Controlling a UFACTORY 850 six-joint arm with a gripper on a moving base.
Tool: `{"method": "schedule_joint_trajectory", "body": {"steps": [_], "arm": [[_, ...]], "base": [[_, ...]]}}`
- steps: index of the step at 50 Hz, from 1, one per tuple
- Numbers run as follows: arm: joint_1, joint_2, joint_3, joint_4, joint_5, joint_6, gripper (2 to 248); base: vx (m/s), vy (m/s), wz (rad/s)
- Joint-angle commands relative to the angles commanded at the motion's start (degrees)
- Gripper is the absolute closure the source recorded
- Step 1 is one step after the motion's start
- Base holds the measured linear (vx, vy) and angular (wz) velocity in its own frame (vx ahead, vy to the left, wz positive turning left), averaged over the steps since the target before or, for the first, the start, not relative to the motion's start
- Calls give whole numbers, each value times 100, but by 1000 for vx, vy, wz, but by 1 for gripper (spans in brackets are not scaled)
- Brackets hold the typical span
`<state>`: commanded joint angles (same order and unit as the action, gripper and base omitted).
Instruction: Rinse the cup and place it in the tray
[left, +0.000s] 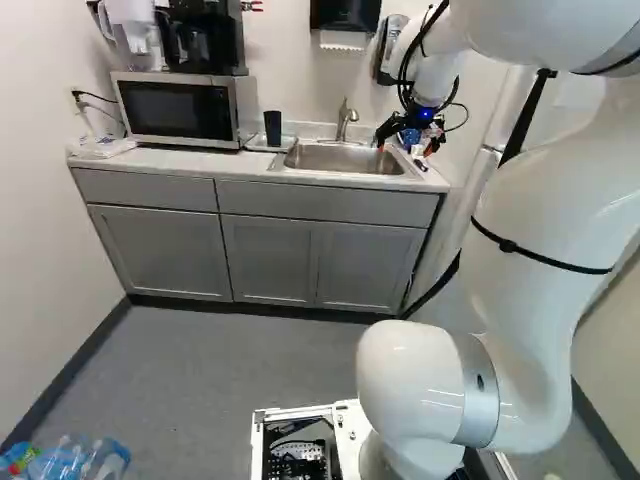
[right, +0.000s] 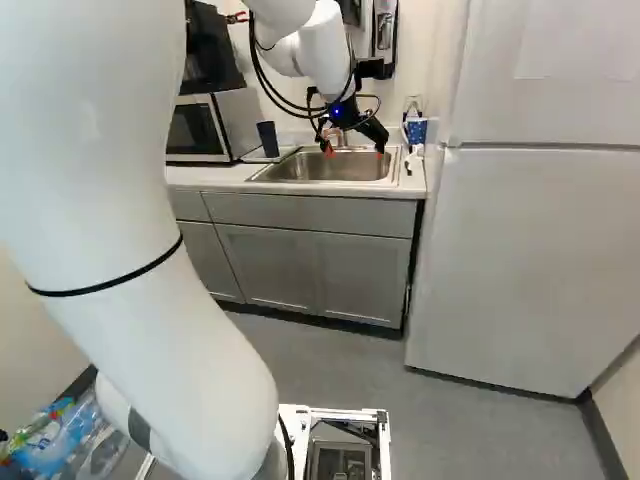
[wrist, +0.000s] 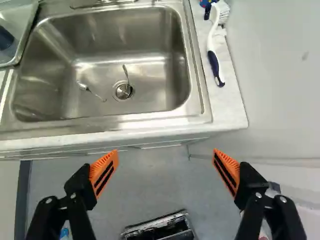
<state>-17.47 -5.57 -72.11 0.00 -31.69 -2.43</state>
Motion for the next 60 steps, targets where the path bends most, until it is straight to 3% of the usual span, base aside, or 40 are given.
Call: {"method": "schedule_joint_trajectory", "body": {"steps": [19, 37, 60], "arm": [[0, 0, 0, 0, 0, 0, 3], [0, 0, 0, 0, 0, 0, 3], [0, 0, 0, 0, 0, 0, 3]], "base": [[-127, 76, -232], [-102, 97, -39], [0, 1, 2]]}}
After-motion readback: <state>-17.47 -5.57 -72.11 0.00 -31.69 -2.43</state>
